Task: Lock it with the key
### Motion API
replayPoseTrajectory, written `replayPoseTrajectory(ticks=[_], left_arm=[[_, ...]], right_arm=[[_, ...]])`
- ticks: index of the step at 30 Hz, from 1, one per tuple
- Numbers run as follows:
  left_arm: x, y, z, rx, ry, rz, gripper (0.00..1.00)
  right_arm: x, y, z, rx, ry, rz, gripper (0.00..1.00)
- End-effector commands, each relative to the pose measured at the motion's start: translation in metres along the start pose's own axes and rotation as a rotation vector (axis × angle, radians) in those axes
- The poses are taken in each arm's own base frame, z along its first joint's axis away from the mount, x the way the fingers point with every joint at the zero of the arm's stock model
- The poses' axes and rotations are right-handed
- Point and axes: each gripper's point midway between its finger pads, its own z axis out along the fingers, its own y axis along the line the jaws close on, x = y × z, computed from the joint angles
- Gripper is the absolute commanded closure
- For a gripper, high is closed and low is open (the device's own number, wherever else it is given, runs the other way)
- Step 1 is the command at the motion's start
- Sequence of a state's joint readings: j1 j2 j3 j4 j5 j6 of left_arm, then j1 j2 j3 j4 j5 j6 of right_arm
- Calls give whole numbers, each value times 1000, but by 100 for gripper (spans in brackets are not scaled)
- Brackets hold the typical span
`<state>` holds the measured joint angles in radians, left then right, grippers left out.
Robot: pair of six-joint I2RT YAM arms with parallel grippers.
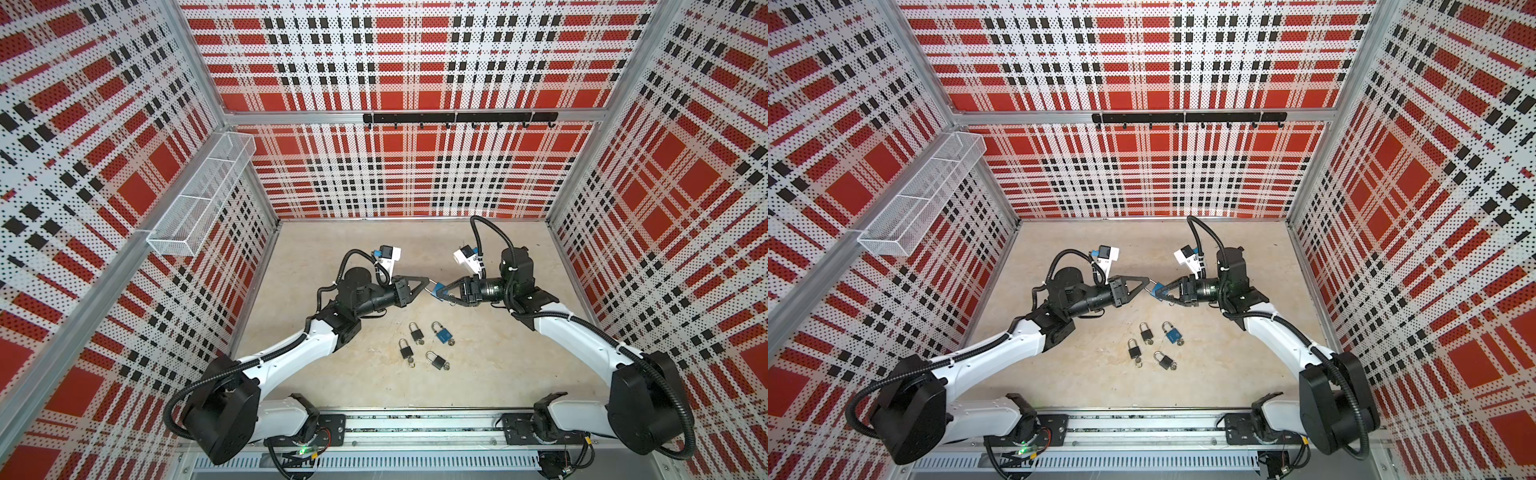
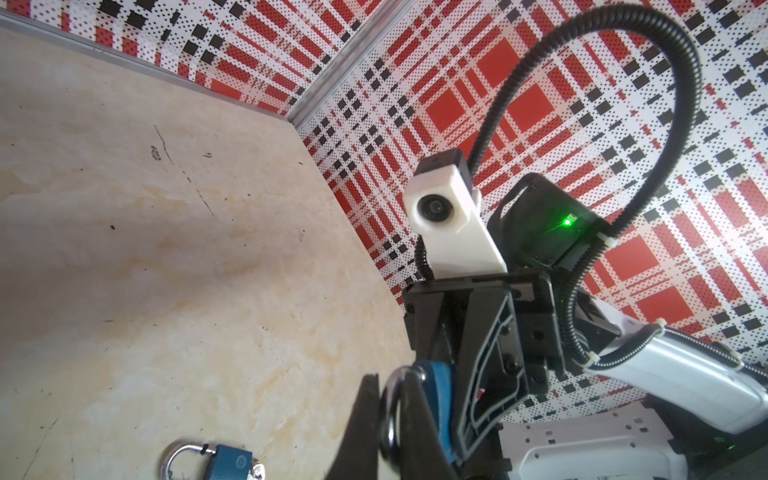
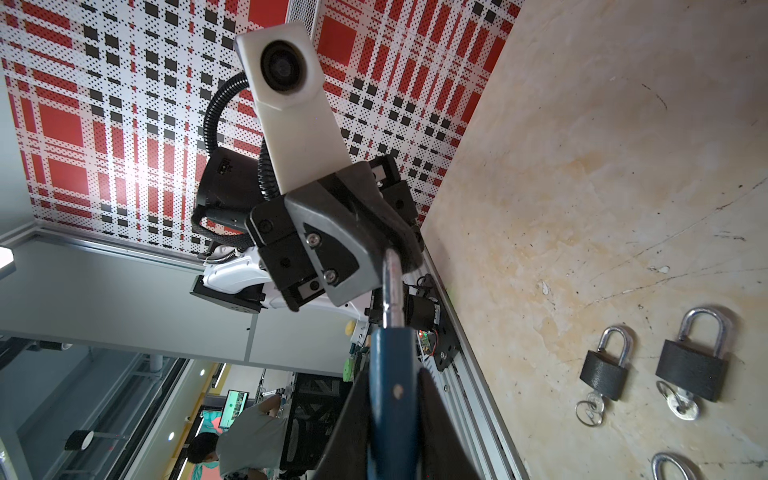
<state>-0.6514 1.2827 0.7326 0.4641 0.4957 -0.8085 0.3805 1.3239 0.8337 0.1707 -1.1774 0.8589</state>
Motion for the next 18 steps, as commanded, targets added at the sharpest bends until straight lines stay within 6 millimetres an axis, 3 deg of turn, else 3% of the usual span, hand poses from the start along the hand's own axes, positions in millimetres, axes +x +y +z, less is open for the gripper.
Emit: replayPoseTrajectory(ticks=[1,14,18], left_arm=[[83,-22,8,107,282,-68,100],[106,-42,12,147,323,-89,100],[103,-41,11,140,301,-88,100]], right_arm=[[-21,40,8,-87,-48,-251,100],[-27,37,9,-74,-60,-257,100],[-27,35,9,-71,-59,-252,100]])
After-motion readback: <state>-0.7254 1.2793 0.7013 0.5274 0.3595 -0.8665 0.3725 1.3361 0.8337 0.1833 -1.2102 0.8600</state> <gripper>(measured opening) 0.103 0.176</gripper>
